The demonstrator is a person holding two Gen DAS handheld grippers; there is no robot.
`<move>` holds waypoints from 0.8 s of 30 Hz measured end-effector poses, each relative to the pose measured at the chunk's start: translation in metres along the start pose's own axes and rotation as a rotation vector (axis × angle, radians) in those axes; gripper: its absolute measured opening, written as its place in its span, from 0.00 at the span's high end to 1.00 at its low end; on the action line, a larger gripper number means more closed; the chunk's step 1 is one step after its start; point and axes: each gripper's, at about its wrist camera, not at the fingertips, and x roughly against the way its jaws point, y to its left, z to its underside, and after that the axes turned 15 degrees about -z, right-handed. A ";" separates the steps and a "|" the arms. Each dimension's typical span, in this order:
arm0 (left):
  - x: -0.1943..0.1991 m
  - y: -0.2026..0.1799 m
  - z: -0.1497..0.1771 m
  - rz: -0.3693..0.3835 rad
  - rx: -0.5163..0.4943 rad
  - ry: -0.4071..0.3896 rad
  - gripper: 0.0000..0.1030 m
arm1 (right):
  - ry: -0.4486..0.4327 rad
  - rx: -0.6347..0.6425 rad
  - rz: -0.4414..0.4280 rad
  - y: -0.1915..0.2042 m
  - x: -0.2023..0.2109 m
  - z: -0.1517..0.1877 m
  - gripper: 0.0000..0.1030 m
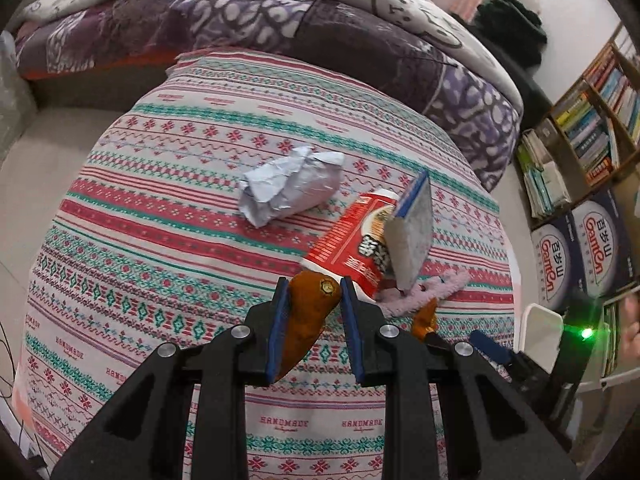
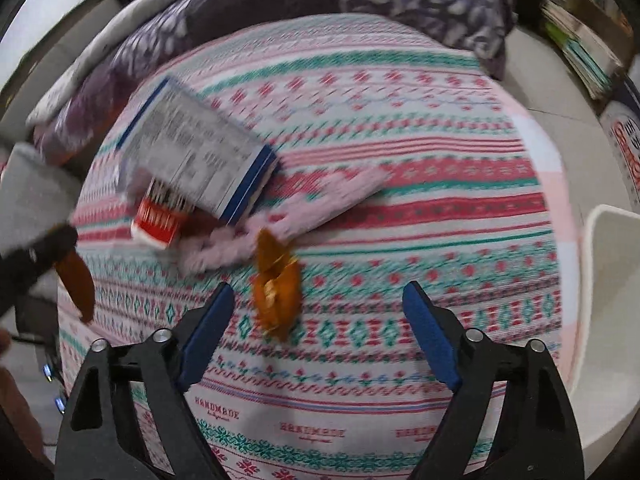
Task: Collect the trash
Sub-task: 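Grasp an orange snack piece with the left tool while the right tool grasps another orange piece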
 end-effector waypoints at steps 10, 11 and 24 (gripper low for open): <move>0.004 0.002 0.002 -0.013 0.017 -0.024 0.75 | -0.053 0.106 0.001 0.019 0.013 0.002 0.81; 0.006 0.002 0.002 -0.014 0.021 -0.038 0.75 | -0.072 0.107 -0.009 0.019 0.019 0.001 0.81; 0.037 -0.012 0.001 -0.057 0.056 -0.192 0.75 | -0.252 0.094 0.001 0.006 0.067 -0.008 0.81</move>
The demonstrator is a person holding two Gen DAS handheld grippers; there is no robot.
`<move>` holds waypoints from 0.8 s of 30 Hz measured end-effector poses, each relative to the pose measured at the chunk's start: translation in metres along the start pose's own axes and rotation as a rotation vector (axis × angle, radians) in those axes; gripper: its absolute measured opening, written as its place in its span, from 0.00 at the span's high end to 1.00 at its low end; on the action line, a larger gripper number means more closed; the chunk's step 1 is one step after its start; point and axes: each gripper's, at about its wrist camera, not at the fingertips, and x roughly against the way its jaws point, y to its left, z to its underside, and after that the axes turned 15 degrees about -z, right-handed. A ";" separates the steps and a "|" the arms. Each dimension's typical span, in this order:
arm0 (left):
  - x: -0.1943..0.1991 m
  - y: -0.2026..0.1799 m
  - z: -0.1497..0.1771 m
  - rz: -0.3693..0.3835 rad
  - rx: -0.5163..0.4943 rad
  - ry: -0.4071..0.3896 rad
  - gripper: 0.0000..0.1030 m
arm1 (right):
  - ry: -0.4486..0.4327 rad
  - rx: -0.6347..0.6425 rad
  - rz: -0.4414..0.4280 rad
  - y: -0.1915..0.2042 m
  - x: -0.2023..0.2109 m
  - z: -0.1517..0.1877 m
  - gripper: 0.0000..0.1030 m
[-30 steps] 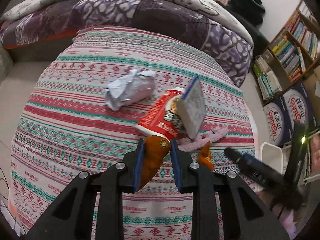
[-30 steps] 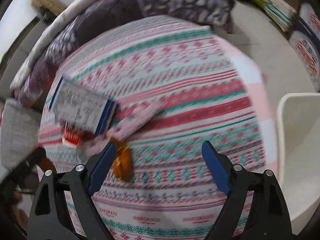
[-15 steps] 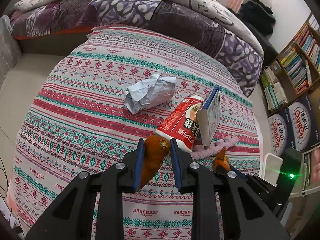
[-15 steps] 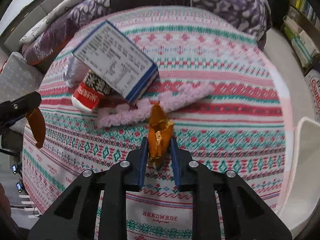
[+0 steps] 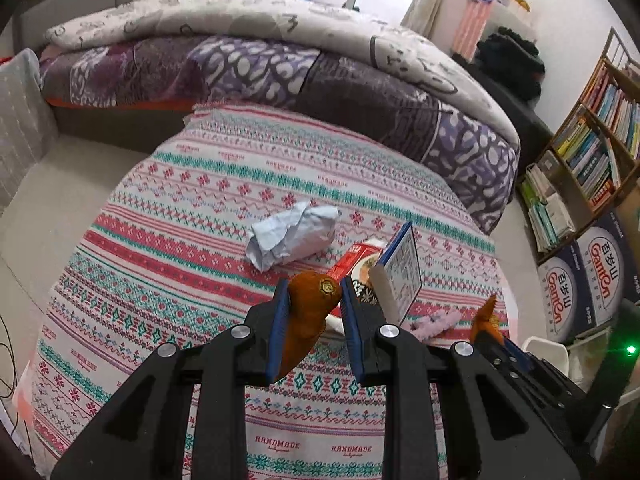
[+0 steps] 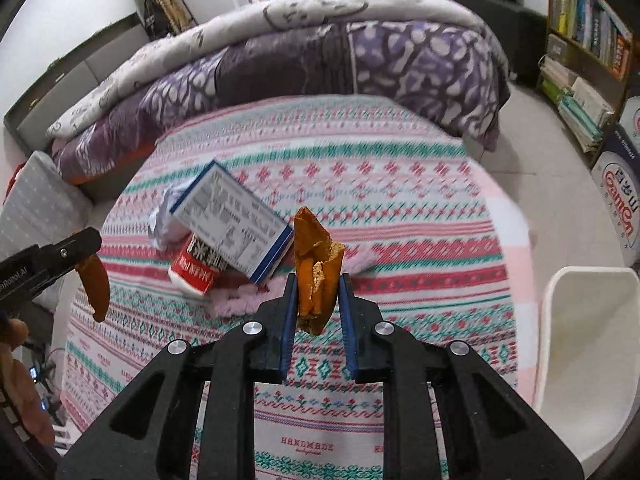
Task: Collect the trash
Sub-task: 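Grasp an orange snack piece with the left tool while the right tool grasps another orange piece, then carry both orange pieces over the white bin and open both tools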
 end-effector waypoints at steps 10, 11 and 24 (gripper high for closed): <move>0.021 -0.025 0.007 -0.043 -0.015 -0.107 0.75 | -0.077 -0.003 0.050 -0.015 0.030 -0.004 0.81; 0.023 -0.029 0.007 -0.044 -0.019 -0.114 0.75 | -0.085 -0.004 0.056 -0.017 0.033 -0.004 0.81; 0.038 -0.067 0.014 -0.025 -0.072 -0.139 0.75 | -0.135 -0.014 0.114 -0.043 0.065 -0.006 0.81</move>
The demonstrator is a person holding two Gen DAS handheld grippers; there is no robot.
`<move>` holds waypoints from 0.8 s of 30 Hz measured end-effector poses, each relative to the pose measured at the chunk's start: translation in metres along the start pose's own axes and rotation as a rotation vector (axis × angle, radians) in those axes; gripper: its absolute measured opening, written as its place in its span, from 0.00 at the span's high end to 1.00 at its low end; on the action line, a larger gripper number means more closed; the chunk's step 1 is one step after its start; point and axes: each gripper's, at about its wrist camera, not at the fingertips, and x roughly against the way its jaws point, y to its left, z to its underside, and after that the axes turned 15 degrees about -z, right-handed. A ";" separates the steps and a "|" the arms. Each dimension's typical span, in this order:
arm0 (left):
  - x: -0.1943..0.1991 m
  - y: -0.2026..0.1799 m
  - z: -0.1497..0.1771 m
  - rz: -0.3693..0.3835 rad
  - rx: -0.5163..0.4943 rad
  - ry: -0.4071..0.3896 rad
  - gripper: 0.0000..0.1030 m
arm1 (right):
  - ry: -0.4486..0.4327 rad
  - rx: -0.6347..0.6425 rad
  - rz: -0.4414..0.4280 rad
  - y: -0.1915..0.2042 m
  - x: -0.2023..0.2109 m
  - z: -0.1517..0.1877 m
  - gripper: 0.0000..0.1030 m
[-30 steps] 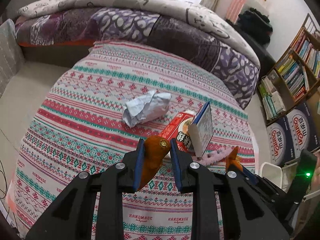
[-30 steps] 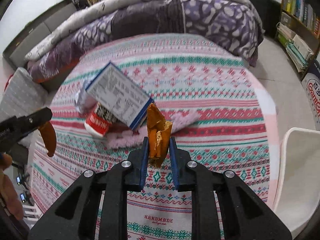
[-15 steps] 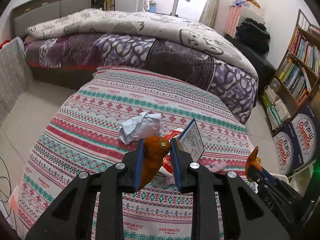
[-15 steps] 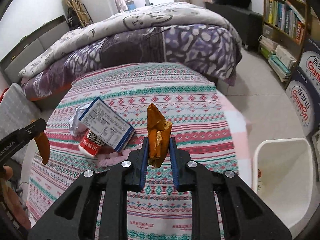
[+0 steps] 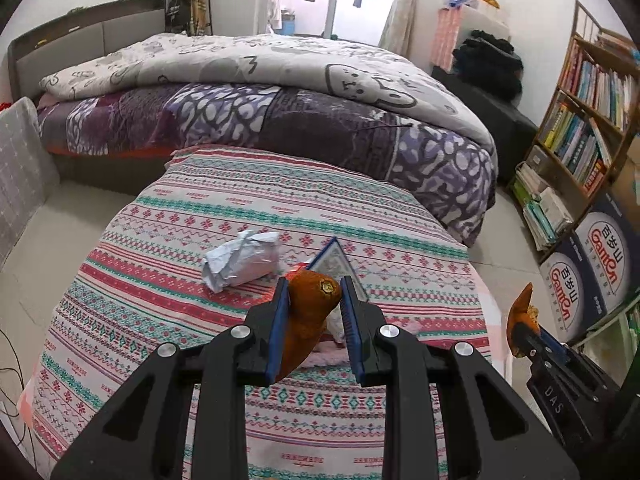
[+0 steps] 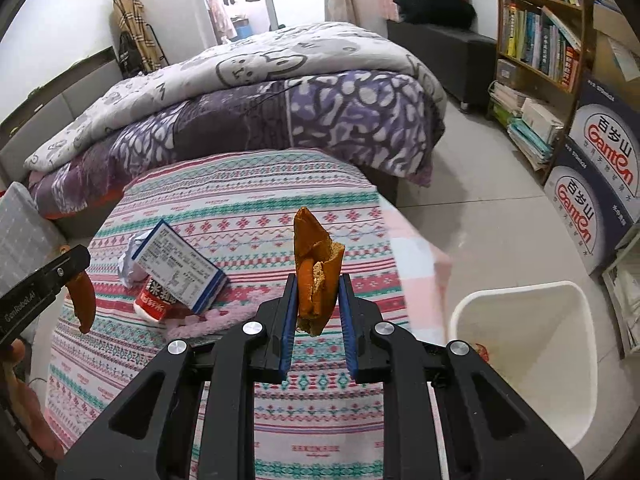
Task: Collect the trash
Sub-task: 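Carry both orange pieces over the white bin and open both tools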
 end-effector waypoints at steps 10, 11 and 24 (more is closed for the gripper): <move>0.013 -0.036 0.003 0.032 -0.056 -0.016 0.75 | -0.024 -0.041 0.037 -0.032 0.021 -0.003 0.81; 0.014 -0.039 0.004 0.036 -0.061 -0.018 0.75 | -0.026 -0.045 0.040 -0.034 0.023 -0.003 0.81; 0.030 -0.085 0.014 0.092 -0.137 -0.030 0.75 | -0.039 -0.110 0.122 -0.082 0.047 -0.003 0.81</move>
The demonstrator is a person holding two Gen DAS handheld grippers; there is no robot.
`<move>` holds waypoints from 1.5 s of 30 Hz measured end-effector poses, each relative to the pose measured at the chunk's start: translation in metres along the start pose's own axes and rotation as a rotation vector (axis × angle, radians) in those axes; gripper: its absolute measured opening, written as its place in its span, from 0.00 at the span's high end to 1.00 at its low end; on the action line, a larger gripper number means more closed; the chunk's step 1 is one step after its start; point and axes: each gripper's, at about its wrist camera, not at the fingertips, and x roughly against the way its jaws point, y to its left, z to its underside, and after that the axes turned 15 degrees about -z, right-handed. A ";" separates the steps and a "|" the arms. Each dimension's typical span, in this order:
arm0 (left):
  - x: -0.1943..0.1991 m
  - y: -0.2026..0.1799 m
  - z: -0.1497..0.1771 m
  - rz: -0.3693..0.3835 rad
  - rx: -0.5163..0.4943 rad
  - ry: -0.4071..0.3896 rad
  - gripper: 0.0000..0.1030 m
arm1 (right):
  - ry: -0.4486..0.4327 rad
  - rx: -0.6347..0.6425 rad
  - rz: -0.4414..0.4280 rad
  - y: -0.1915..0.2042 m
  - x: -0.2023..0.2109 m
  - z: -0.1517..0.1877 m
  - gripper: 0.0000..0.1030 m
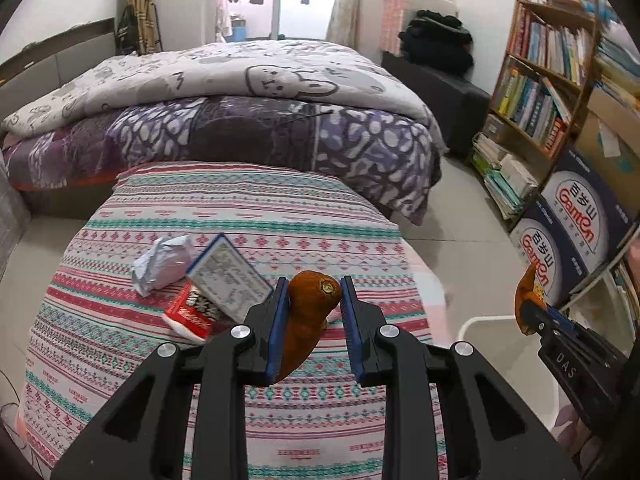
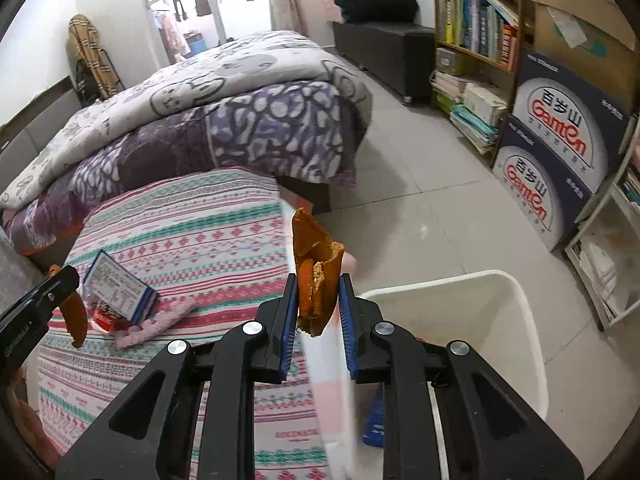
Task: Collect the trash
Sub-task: 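Carry both orange pieces over the white bin and open both tools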
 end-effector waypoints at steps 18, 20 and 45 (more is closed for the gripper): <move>0.022 -0.082 0.013 0.092 -0.126 -0.019 0.75 | 0.019 -0.110 0.126 -0.076 0.024 0.006 0.78; 0.025 -0.091 0.015 0.103 -0.140 -0.021 0.75 | 0.007 -0.125 0.138 -0.084 0.030 0.006 0.71; 0.029 -0.171 0.053 0.425 -0.249 0.141 0.61 | -0.130 -0.309 0.209 -0.141 0.076 0.001 0.16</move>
